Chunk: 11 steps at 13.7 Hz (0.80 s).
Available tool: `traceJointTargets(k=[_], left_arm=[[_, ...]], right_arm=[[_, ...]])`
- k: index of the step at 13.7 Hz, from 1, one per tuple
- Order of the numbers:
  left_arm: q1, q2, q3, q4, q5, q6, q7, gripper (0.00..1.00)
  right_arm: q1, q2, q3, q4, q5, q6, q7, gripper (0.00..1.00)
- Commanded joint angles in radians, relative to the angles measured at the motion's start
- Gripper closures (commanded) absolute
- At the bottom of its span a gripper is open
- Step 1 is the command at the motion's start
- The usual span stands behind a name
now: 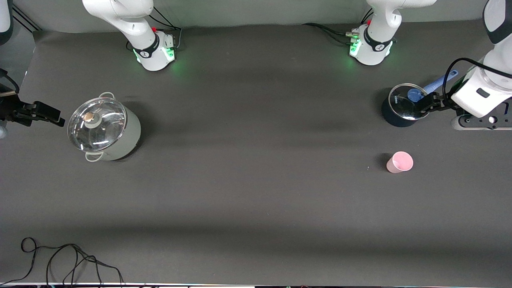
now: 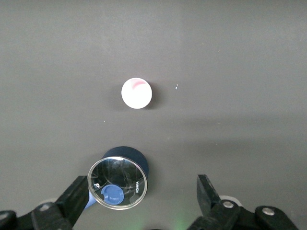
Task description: Transfer pink cup from left to right arm
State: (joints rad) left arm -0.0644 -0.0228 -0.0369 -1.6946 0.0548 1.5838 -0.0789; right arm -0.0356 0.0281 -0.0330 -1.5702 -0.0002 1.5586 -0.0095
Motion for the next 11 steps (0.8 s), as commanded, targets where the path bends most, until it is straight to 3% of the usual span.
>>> traceJointTargets(k=[1,11], left_arm=[[-0.005,0.001,0.006,0.010,-0.007,-0.016,0.002,0.00],[-0.003,0.003,0.008,0.010,-0.007,-0.015,0.002,0.00]], right_arm=[[0.000,0.001,-0.005,0.013,0.002,0.023,-0.015,0.00],[0.002,0.001,-0.002,0.032,0.003,0.023,-0.012,0.00]])
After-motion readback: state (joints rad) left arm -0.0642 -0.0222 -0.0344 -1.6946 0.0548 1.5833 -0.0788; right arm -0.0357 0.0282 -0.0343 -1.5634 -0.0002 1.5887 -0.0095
